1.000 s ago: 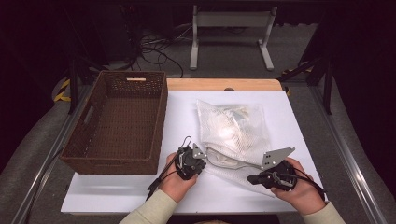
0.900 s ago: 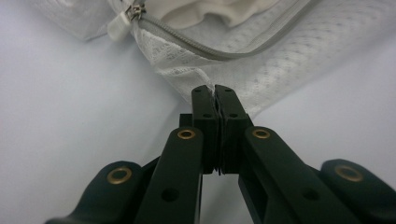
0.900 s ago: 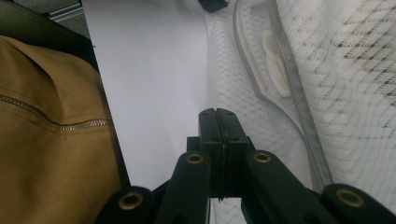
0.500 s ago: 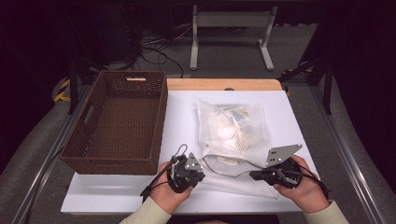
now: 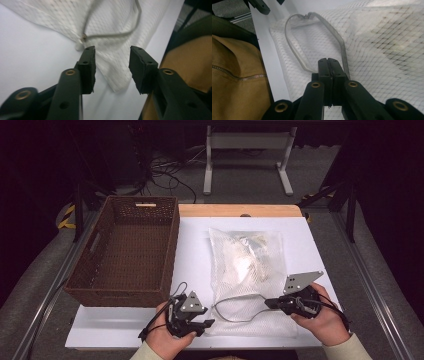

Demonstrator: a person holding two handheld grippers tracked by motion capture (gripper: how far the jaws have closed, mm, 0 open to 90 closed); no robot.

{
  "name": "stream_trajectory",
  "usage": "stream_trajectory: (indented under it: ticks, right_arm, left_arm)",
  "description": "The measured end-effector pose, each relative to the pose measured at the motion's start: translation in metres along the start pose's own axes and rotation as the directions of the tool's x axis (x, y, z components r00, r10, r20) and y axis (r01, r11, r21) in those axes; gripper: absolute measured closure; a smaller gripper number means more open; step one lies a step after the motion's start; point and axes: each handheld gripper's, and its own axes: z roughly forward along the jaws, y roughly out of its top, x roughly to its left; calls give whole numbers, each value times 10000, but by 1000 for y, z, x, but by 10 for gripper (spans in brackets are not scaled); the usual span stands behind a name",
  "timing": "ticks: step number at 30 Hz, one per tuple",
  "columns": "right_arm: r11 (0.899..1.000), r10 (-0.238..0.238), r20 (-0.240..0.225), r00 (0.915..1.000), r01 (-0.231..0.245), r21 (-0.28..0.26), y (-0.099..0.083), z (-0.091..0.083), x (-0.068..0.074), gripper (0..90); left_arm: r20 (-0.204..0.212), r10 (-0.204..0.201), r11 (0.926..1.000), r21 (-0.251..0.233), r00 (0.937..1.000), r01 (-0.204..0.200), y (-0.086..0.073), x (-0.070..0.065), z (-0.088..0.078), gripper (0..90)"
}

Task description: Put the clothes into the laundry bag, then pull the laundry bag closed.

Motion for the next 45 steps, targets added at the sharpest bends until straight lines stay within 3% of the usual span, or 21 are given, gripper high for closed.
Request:
stream_trajectory:
  ticks: [6, 14, 23, 33, 36, 45]
  right_arm:
    - [9989, -2, 191, 9998, 11, -475, 8, -4, 0, 864]
    - [9974, -19, 288, 9996, 40, -716, 17, -1, 0, 818]
    - [9966, 13, 320, 9995, 13, -823, 27, 6, 1, 793]
    - [9966, -102, 250, 9996, 122, -816, 36, 15, 2, 789]
    - [9966, -110, 203, 9997, 126, -811, 37, 18, 3, 787]
    - [9970, -110, 194, 9998, 125, -763, 36, 20, 4, 785]
  left_arm:
    - [-816, -540, 9972, -554, 9952, 496, -4, 15, -7, 536]
    - [-1104, -706, 9947, -822, 9914, 617, -8, 22, -10, 524]
    - [-1304, -969, 9929, -810, 9867, 868, -14, 26, -12, 529]
    - [-1071, -1231, 9911, -644, 9866, 1167, -19, 26, -1, 524]
    - [-923, -1426, 9884, -651, 9855, 1369, -19, 25, 6, 531]
    - [-531, -1417, 9899, -133, 9885, 1412, -13, 14, 35, 506]
